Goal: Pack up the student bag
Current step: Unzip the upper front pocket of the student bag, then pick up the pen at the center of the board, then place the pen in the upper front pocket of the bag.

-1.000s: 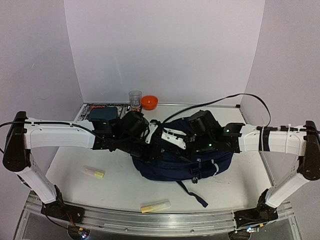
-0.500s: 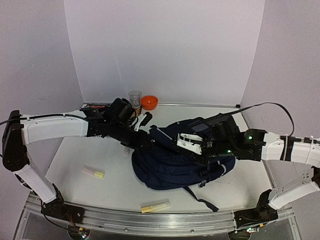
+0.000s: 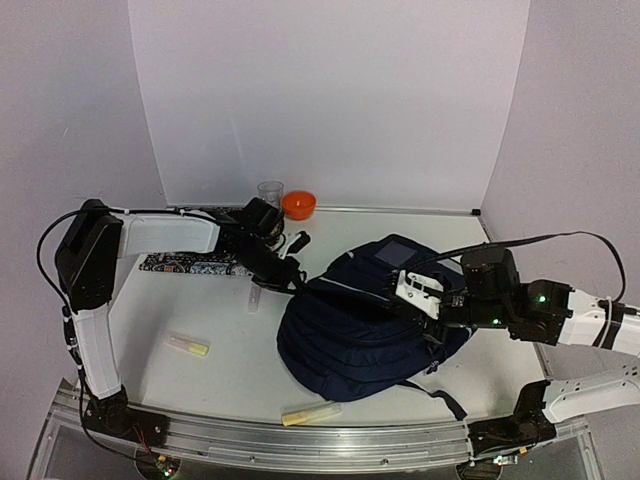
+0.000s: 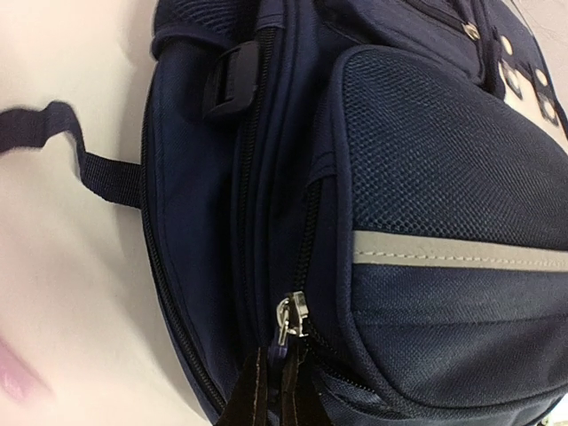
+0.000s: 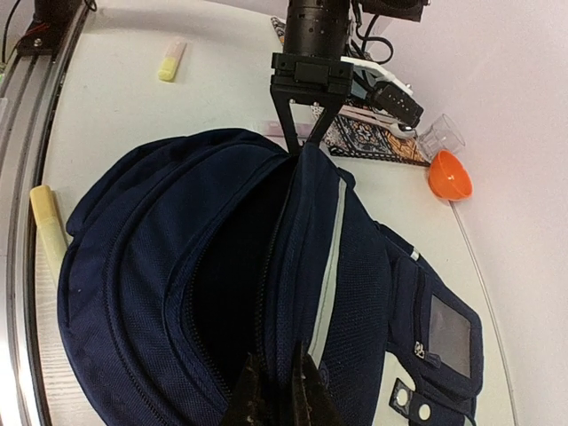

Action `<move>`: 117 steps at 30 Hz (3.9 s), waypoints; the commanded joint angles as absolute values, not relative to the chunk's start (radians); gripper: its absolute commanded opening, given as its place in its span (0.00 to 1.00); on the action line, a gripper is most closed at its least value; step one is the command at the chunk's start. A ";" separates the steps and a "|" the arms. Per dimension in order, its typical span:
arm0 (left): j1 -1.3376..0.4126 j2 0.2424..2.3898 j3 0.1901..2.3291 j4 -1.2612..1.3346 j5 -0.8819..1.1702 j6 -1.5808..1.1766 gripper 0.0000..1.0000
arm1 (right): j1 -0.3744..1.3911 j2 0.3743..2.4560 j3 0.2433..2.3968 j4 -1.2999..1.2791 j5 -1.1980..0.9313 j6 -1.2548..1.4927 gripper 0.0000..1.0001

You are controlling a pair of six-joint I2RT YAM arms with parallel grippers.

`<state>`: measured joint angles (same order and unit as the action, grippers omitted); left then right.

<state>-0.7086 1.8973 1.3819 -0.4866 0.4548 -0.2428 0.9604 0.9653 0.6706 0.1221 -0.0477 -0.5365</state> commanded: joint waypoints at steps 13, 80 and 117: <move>-0.731 1.883 1.510 -0.475 0.304 -0.350 0.00 | 0.958 1.309 0.865 0.319 0.277 -0.317 0.34; -0.628 1.880 1.373 -0.635 -0.046 -0.640 0.06 | 0.959 1.461 0.870 0.822 0.290 -0.442 0.00; -0.760 1.707 1.233 0.036 0.323 -1.397 0.18 | 0.973 1.616 0.996 0.879 0.216 -0.330 0.00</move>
